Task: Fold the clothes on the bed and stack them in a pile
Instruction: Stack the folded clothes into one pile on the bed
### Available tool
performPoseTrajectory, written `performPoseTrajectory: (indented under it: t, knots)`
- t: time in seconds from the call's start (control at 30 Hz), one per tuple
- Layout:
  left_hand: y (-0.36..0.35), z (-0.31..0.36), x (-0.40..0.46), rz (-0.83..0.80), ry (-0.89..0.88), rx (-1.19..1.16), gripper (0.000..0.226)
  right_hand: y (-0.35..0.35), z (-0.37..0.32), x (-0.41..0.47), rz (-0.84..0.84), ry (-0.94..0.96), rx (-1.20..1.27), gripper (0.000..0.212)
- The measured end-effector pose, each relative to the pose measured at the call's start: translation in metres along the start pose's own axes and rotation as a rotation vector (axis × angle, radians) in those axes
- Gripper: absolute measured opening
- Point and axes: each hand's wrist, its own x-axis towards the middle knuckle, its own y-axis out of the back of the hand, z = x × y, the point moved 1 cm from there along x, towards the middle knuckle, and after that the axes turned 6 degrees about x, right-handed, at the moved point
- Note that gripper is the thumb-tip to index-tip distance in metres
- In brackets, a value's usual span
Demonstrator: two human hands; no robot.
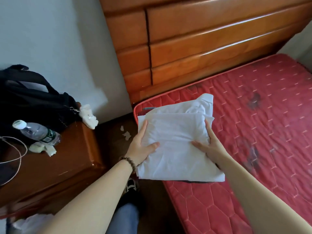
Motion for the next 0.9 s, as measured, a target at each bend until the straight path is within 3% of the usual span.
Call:
performPoseTrajectory:
  t: [0.23, 0.6, 0.73, 0.9]
  knots:
    - [0.034, -0.034, 0.093, 0.142, 0.028, 0.024, 0.09, -0.034, -0.004, 0.135, -0.096, -0.058, -0.113, 0.096]
    - [0.007, -0.124, 0.232, 0.379, 0.072, 0.062, 0.088, -0.034, 0.046, 0.334, -0.255, -0.017, -0.286, 0.095]
    - [-0.001, -0.152, 0.26, 0.336, 0.123, 0.079, 0.09, -0.038, 0.076, 0.366, -0.26, -0.082, -0.284, 0.088]
    - [-0.008, -0.156, 0.261, 0.406, 0.04, 0.123, 0.091, -0.035, 0.081, 0.377, -0.214, -0.04, -0.28, 0.092]
